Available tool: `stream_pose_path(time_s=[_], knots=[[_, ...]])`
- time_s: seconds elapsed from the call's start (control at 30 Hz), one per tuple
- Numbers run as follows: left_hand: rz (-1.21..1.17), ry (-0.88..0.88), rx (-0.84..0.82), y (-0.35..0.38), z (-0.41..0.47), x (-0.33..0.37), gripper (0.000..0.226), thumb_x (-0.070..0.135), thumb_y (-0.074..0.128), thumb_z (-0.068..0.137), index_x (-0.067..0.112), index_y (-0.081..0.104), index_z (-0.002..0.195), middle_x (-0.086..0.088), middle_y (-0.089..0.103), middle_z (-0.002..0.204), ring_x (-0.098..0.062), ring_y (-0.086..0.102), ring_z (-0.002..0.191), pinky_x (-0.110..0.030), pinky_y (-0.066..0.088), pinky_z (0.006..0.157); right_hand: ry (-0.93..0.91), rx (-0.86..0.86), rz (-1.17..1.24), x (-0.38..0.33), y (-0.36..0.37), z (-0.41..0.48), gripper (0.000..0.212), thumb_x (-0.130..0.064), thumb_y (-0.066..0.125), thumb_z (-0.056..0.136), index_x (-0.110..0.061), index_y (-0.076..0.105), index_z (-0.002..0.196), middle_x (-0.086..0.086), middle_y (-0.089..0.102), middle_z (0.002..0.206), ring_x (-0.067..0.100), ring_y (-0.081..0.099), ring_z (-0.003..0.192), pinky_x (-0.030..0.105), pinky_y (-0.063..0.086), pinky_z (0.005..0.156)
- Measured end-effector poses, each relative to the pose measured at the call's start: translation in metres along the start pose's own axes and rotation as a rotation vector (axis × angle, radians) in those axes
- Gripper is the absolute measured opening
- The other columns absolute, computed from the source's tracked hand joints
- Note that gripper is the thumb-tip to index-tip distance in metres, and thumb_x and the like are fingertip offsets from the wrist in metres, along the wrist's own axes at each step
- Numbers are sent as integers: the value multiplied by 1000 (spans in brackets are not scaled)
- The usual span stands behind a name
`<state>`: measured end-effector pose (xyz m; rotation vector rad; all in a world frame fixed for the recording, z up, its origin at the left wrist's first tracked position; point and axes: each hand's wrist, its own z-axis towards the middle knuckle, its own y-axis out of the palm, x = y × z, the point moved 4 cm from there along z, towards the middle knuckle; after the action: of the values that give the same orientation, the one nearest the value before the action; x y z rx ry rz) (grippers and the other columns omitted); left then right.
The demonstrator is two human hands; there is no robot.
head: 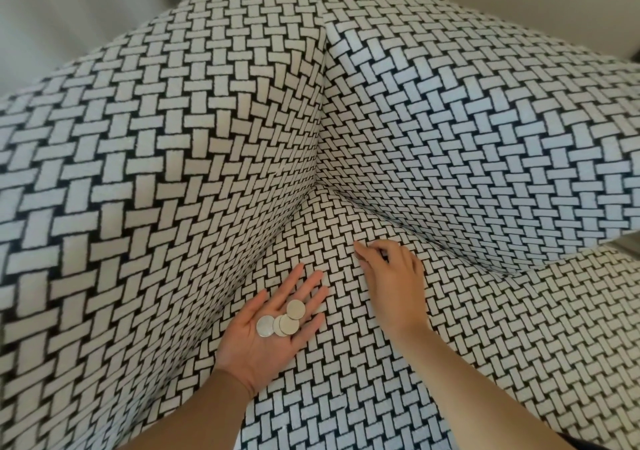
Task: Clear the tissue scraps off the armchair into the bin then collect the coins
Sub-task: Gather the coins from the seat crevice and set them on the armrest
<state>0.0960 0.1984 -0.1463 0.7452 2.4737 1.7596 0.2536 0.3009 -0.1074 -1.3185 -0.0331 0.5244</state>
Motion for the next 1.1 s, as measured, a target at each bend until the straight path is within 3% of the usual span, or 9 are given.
stream_pose_path(time_s=[0.13, 0.23, 0.33, 0.4, 0.53, 0.67, 0.77, 0.93, 1.1], knots=[[13, 9, -4, 0, 1, 1, 52, 31, 20, 100, 17, 9, 148, -7, 3, 157, -24, -3, 145, -41, -6, 118, -3, 86, 59, -5, -6, -2, 23, -20, 62, 83, -14, 71, 104, -1, 70, 96, 19, 64, 88, 40, 52, 83], [-5, 0, -4, 0, 1, 1, 52, 31, 21, 100, 17, 9, 148, -7, 5, 156, -24, 0, 145, -42, -3, 118, 133, 99, 210, -6, -10, -3, 20, -21, 59, 87, -14, 72, 100, -4, 70, 89, 15, 62, 83, 39, 53, 79], [-6, 7, -5, -1, 1, 1, 52, 31, 21, 99, 17, 9, 148, -8, 4, 156, -25, 0, 145, -42, -5, 118, 282, 109, 493, -11, -17, -4, 12, -16, 63, 88, -20, 71, 95, -18, 64, 79, -3, 57, 76, 22, 50, 78], [-4, 11, -5, -2, 1, 1, 52, 32, 21, 99, 17, 9, 148, -8, 4, 157, -25, 0, 145, -43, -6, 118, 322, 29, 632, -21, -19, -4, 11, -21, 62, 89, -27, 71, 88, -24, 64, 78, -7, 57, 85, 11, 44, 79], [28, 43, -17, -2, 0, 2, 52, 33, 19, 100, 16, 5, 147, -9, 3, 156, -25, -1, 145, -43, -6, 117, 302, -182, 789, -50, -18, -5, 9, -26, 66, 85, -28, 75, 81, -20, 69, 77, -2, 56, 91, 9, 39, 81], [69, 79, -34, -2, 0, 3, 53, 33, 17, 100, 16, 3, 148, -7, 5, 156, -19, -3, 144, -42, -17, 115, 284, -231, 773, -68, -15, -7, 3, -30, 71, 79, -30, 74, 78, -18, 67, 74, -3, 50, 92, 11, 38, 79], [59, 69, -43, 0, 1, 3, 53, 32, 18, 100, 15, 3, 147, -9, 10, 156, -20, 4, 145, -42, -10, 117, 259, -215, 682, -67, -9, -8, 5, -30, 72, 80, -28, 75, 84, -20, 66, 74, -5, 46, 94, 14, 39, 79], [50, 47, 13, -4, 1, 4, 54, 33, 24, 100, 15, 5, 148, -7, 0, 156, -20, 0, 145, -42, 2, 118, 163, -179, 589, -63, -9, -12, 16, -29, 69, 82, -30, 73, 97, -20, 66, 86, -4, 43, 97, 9, 38, 81], [65, 60, 4, -3, 0, 5, 53, 33, 13, 99, 14, -1, 147, -8, -3, 156, -21, -3, 145, -39, 0, 118, 164, -260, 656, -51, -17, -17, 21, -28, 62, 89, -30, 68, 109, -30, 57, 97, -4, 51, 103, 14, 43, 88]])
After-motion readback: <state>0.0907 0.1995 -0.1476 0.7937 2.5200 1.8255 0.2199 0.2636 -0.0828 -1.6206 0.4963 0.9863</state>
